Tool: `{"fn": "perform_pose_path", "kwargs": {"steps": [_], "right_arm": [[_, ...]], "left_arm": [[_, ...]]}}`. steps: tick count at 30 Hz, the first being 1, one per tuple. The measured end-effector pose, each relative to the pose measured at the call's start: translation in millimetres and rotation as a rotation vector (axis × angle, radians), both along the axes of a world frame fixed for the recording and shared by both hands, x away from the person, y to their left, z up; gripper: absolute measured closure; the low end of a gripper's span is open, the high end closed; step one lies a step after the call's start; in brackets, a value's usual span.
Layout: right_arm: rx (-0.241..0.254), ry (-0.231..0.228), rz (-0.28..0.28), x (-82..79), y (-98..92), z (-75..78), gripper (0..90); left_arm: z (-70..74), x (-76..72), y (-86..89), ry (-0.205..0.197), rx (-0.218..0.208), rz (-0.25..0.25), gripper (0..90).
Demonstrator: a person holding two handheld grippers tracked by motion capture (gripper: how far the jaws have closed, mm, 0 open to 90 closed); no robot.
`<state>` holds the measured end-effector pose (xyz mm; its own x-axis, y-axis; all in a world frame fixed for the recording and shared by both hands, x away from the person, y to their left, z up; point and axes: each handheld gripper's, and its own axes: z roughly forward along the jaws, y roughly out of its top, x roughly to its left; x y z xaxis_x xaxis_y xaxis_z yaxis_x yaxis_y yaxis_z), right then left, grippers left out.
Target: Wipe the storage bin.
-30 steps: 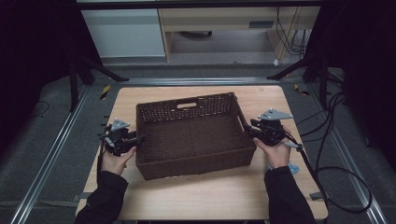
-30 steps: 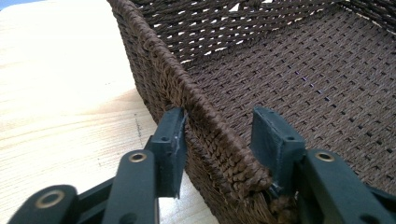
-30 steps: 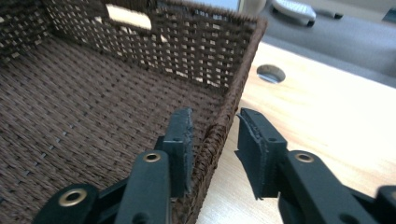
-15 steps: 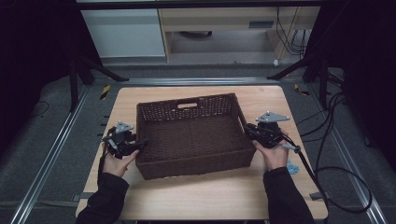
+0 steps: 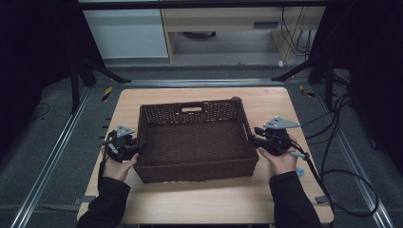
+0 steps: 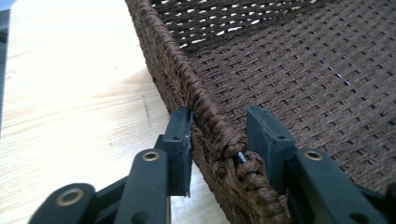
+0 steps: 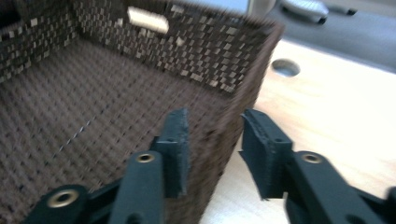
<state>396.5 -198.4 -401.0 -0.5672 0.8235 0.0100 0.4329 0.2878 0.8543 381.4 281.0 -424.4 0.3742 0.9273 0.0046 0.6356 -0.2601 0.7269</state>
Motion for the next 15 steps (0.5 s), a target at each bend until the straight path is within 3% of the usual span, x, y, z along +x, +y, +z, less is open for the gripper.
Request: {"fn": "perform_pose_path", "kwargs": {"steps": [4, 7, 15], "right_arm": [[0.016, -0.053, -0.069, -4.6, -16.8, 9.6, 47.9], [0.029, -0.047, -0.097, -5.1, -25.2, 8.0, 44.8], [-0.023, -0.024, -0.161, -10.2, -47.0, -4.2, 35.2]], "left_arm": [[0.2, 1.9, 9.1, 0.007, -0.036, 0.016, 66.8], [0.8, 4.0, 15.5, 0.01, -0.04, 0.012, 67.5], [1.3, 6.9, 25.2, 0.026, -0.057, 0.012, 68.6]]}}
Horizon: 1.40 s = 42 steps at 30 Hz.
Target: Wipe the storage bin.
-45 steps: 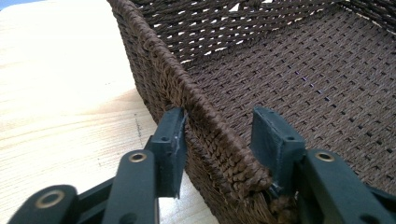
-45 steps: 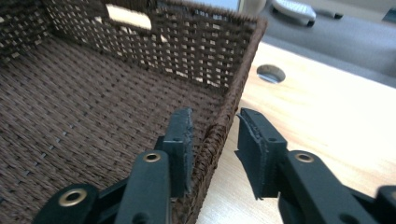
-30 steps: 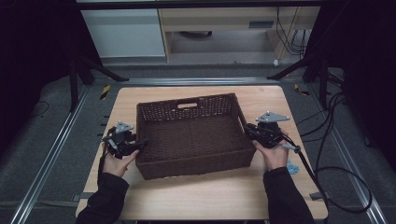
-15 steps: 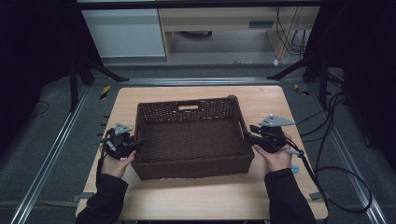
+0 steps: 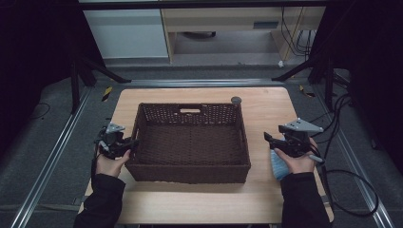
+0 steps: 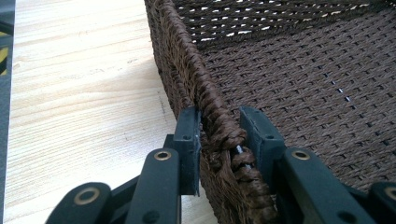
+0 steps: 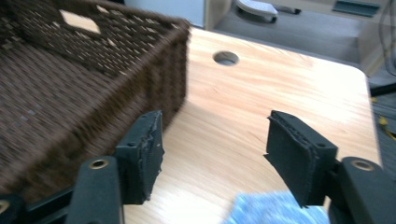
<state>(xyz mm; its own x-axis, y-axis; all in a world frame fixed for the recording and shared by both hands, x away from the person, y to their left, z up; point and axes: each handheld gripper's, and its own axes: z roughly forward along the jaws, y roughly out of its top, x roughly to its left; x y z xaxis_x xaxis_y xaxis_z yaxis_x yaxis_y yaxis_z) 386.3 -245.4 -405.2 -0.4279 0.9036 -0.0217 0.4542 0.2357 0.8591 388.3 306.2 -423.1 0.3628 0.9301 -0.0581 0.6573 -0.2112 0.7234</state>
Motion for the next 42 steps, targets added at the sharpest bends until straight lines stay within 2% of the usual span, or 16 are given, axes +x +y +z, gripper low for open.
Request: {"fn": "perform_pose_path", "kwargs": {"steps": [3, 10, 17, 18, 20, 23, 25, 29, 31, 35, 39, 42], "right_arm": [[-0.007, 0.007, -0.024, -4.2, -7.9, -5.8, 32.2], [-0.019, 0.029, -0.075, -19.6, -26.2, -22.3, 30.9], [-0.026, 0.086, -0.095, -33.8, -37.3, -45.4, 31.3], [-0.028, 0.107, -0.096, -37.7, -39.1, -53.0, 32.2], [-0.026, 0.114, -0.097, -38.5, -39.7, -55.3, 32.5], [-0.023, 0.15, -0.095, -38.6, -42.4, -66.4, 38.6], [-0.024, 0.155, -0.094, -38.0, -42.7, -68.1, 41.3], [-0.005, 0.199, -0.05, -34.9, -43.6, -75.0, 58.9], [-0.006, 0.207, -0.033, -33.6, -41.9, -74.2, 63.7], [-0.025, 0.195, -0.006, -30.2, -38.0, -69.8, 67.5], [-0.023, 0.144, 0.017, -24.0, -33.9, -61.9, 68.0], [-0.005, 0.118, 0.033, -16.9, -31.3, -57.8, 67.9]], "left_arm": [[-0.1, 0.9, 2.7, -0.001, -0.003, -0.002, 68.7], [0.8, 1.2, 1.5, -0.009, 0.028, -0.013, 69.1], [1.0, 1.2, 1.1, -0.01, 0.033, -0.017, 69.2], [1.0, 0.9, 0.8, -0.004, 0.03, -0.016, 69.2], [1.0, 1.4, 1.0, -0.01, 0.034, -0.018, 69.2], [1.0, 1.7, 1.4, -0.009, 0.034, -0.019, 69.2], [1.0, 1.9, 1.5, -0.01, 0.035, -0.02, 69.2], [1.0, 2.9, 2.1, -0.011, 0.036, -0.026, 69.3], [1.1, 3.2, 2.1, -0.012, 0.036, -0.028, 69.4], [0.9, 3.4, 1.9, -0.011, 0.03, -0.03, 69.5], [1.2, 3.8, 1.6, -0.013, 0.037, -0.037, 69.6], [0.6, 5.0, 2.3, -0.014, 0.022, -0.043, 69.6]]}}
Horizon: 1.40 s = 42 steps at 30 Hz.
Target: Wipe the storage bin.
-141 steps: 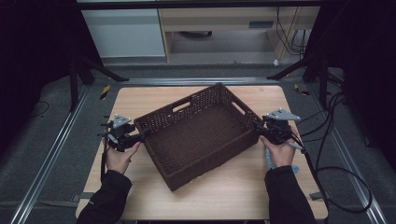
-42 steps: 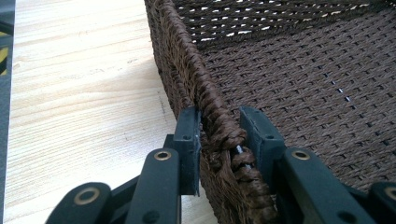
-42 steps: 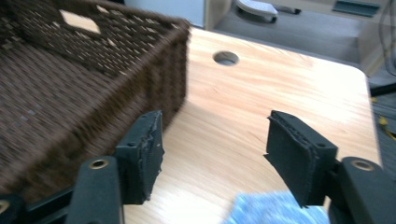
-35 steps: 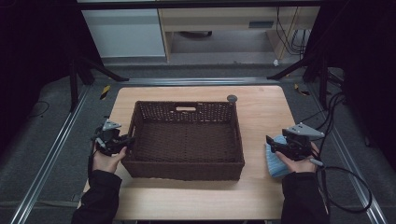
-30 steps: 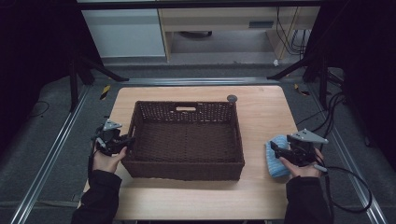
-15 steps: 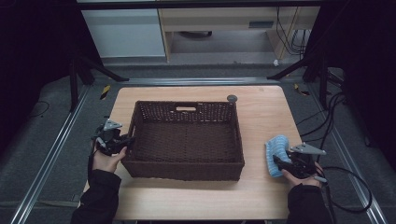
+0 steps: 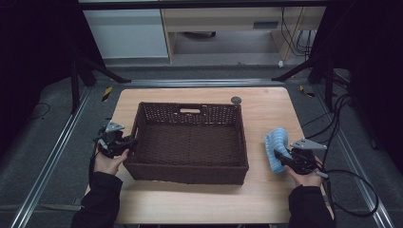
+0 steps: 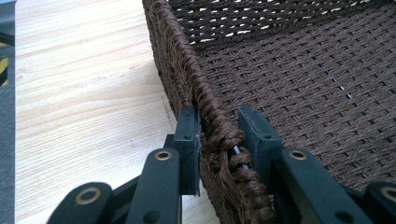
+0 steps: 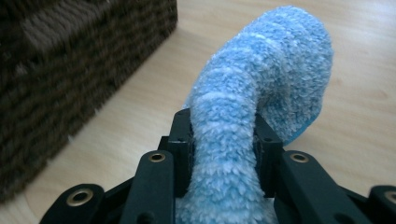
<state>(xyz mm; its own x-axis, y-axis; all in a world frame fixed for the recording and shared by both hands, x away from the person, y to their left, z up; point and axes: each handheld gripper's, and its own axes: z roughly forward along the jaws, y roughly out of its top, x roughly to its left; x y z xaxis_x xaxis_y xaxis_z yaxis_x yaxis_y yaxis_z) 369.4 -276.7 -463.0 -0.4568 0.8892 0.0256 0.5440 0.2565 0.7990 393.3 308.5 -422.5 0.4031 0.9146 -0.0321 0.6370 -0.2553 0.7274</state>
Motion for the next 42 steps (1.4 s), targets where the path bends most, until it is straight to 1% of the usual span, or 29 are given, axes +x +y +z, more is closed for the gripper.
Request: {"fn": "perform_pose_path", "kwargs": {"steps": [1, 3, 6, 8, 11, 16, 19, 22, 23, 25, 26, 28, 29, 31, 34, 36, 37, 39, 41, 42], "right_arm": [[0.011, -0.009, 0.004, 4.4, 1.8, 1.1, 67.9], [0.015, -0.017, 0.014, 12.8, 6.5, 2.1, 67.8], [0.005, -0.035, 0.037, 25.4, 15.2, 3.8, 67.8], [-0.001, -0.05, 0.039, 33.0, 20.2, 4.7, 67.8], [0.002, -0.059, 0.048, 46.1, 27.0, 6.6, 67.9], [-0.018, -0.079, 0.091, 65.7, 45.0, 8.3, 68.0], [-0.045, -0.08, 0.112, 77.2, 55.9, 4.9, 68.1], [-0.065, -0.061, 0.132, 87.6, 63.5, -1.0, 68.2], [-0.069, -0.052, 0.148, 90.5, 66.6, -3.6, 68.4], [-0.065, -0.044, 0.165, 92.9, 70.4, -4.7, 68.6], [-0.061, -0.049, 0.176, 93.1, 71.8, -3.4, 68.8], [-0.049, -0.092, 0.201, 91.7, 74.8, 6.0, 69.1], [-0.038, -0.117, 0.207, 90.8, 74.9, 13.0, 69.3], [-0.027, -0.154, 0.21, 89.5, 74.5, 22.3, 69.5], [-0.02, -0.189, 0.211, 88.0, 72.2, 30.5, 69.8], [-0.032, -0.189, 0.224, 88.0, 71.9, 28.7, 70.2], [-0.038, -0.18, 0.236, 88.4, 72.1, 26.3, 70.3], [-0.047, -0.138, 0.247, 90.4, 72.4, 19.9, 70.2], [-0.063, -0.113, 0.256, 91.6, 73.6, 12.1, 70.3], [-0.06, -0.097, 0.257, 92.3, 74.0, 7.7, 70.3]], "left_arm": [[-0.1, 0.6, 0.1, -0.001, -0.004, -0.001, 69.6], [-0.2, 1.4, -0.3, -0.001, -0.008, -0.004, 69.6], [-0.4, 1.8, -1.3, -0.001, -0.013, -0.005, 69.5], [-0.5, 1.5, -1.9, -0.002, -0.013, -0.003, 69.5], [-0.8, 1.1, -1.9, -0.002, -0.016, 0.0, 69.5], [-0.7, 1.6, -2.3, -0.002, -0.009, -0.002, 69.5], [-0.5, 1.5, -2.4, -0.001, -0.005, -0.003, 69.6], [-0.4, 1.7, -2.8, -0.001, -0.001, -0.003, 69.6], [-0.3, 1.7, -2.9, -0.001, 0.0, -0.003, 69.6], [-0.2, 2.2, -2.7, -0.005, 0.006, -0.005, 69.6], [-0.1, 2.2, -2.6, -0.005, 0.008, -0.006, 69.6], [-0.2, 2.2, -2.9, 0.0, 0.004, -0.006, 69.6], [-0.2, 2.4, -3.1, 0.0, 0.002, -0.005, 69.6], [-0.2, 2.9, -2.9, -0.005, 0.007, -0.006, 69.6], [-0.1, 2.8, -2.9, -0.004, 0.009, -0.007, 69.7], [0.0, 2.9, -3.1, -0.006, 0.01, -0.006, 69.7], [0.0, 2.9, -3.2, -0.006, 0.01, -0.006, 69.7], [0.0, 2.9, -3.5, -0.006, 0.01, -0.004, 69.8], [0.0, 2.9, -4.0, -0.008, 0.011, -0.002, 69.9], [0.1, 2.9, -4.2, -0.008, 0.012, -0.002, 69.9]]}}
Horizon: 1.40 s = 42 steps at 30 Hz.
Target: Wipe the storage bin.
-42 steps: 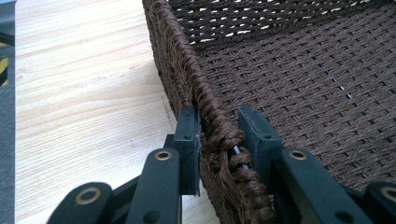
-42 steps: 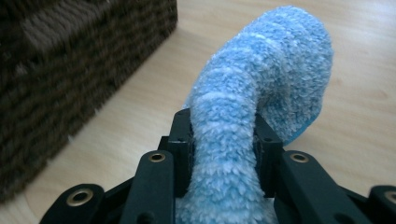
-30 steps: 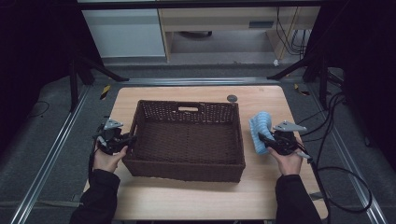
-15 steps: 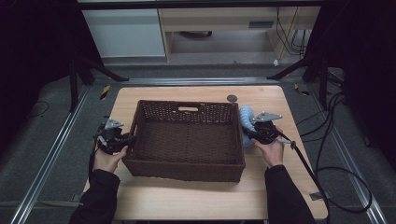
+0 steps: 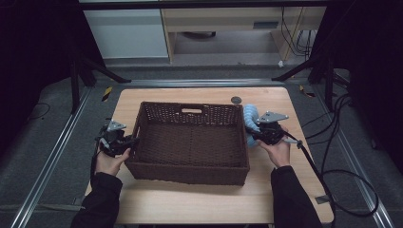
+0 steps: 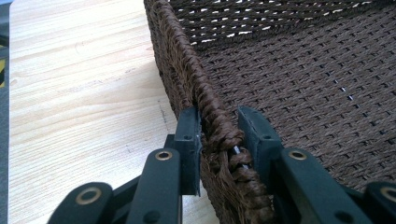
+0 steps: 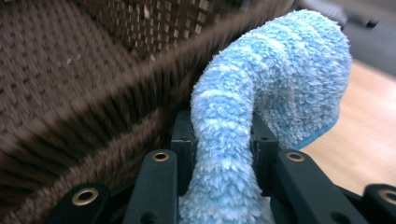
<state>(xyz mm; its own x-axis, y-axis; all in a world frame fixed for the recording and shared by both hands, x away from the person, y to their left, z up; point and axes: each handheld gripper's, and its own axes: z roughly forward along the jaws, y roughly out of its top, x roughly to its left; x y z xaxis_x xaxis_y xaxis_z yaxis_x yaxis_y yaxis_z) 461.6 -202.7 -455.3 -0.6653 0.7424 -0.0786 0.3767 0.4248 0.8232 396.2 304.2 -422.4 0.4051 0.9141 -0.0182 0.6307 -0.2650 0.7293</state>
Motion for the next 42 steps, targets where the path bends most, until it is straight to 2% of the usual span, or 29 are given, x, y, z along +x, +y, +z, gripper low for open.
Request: {"fn": "perform_pose_path", "kwargs": {"steps": [2, 6, 9, 12, 16, 18, 21, 26, 30, 32, 34, 36, 37, 38, 42], "right_arm": [[-0.026, 0.032, 0.006, 1.4, 1.0, -8.4, 70.3], [-0.045, 0.115, 0.006, 4.9, -0.8, -25.7, 70.2], [-0.03, 0.121, 0.008, 5.2, -1.3, -25.6, 70.2], [0.009, 0.065, 0.011, 2.6, -2.6, -12.0, 70.2], [0.056, -0.074, 0.005, -5.5, -7.0, 18.2, 70.2], [0.058, -0.102, 0.006, -7.8, -9.2, 24.0, 70.2], [0.049, -0.084, 0.01, -7.5, -10.2, 19.8, 70.2], [0.002, 0.001, 0.016, -7.4, -9.4, 0.5, 70.3], [-0.045, 0.081, 0.028, -12.4, -7.0, -16.8, 70.3], [-0.056, 0.124, 0.03, -13.9, -7.2, -23.6, 70.2], [-0.04, 0.132, 0.031, -17.0, -7.5, -24.5, 70.2], [-0.029, 0.124, 0.035, -20.4, -8.1, -20.0, 70.2], [-0.022, 0.086, 0.04, -24.6, -10.2, -10.9, 70.2], [-0.022, 0.086, 0.04, -24.6, -10.2, -10.9, 70.2], [0.069, -0.021, 0.04, -37.0, -17.9, 18.0, 70.3]], "left_arm": [[0.3, -0.2, -0.6, 0.006, 0.003, -0.001, 70.0], [0.5, 0.4, -1.2, 0.006, 0.007, -0.002, 70.1], [0.3, 1.5, -1.8, 0.004, 0.003, -0.001, 70.1], [0.2, 3.3, -3.1, 0.004, 0.003, 0.0, 70.1], [0.2, 7.2, -6.0, 0.004, 0.005, 0.004, 70.1], [0.3, 8.5, -6.6, 0.004, 0.004, 0.002, 69.9], [0.9, 8.4, -7.0, 0.001, 0.009, 0.0, 69.0], [4.6, 6.4, -8.1, -0.005, 0.029, 0.016, 60.1], [11.7, 1.4, -5.7, -0.024, -0.005, 0.014, 52.1], [16.3, -3.9, -6.1, -0.036, 0.008, 0.013, 52.5], [16.9, -8.3, -8.1, -0.036, 0.023, 0.004, 52.9], [14.6, -11.0, -10.7, -0.027, 0.037, -0.002, 53.7], [13.0, -11.4, -11.6, -0.02, 0.041, -0.006, 56.4], [12.4, -12.0, -11.6, -0.021, 0.035, -0.004, 56.4], [8.5, -11.6, -9.6, 0.0, 0.034, -0.003, 61.0]]}}
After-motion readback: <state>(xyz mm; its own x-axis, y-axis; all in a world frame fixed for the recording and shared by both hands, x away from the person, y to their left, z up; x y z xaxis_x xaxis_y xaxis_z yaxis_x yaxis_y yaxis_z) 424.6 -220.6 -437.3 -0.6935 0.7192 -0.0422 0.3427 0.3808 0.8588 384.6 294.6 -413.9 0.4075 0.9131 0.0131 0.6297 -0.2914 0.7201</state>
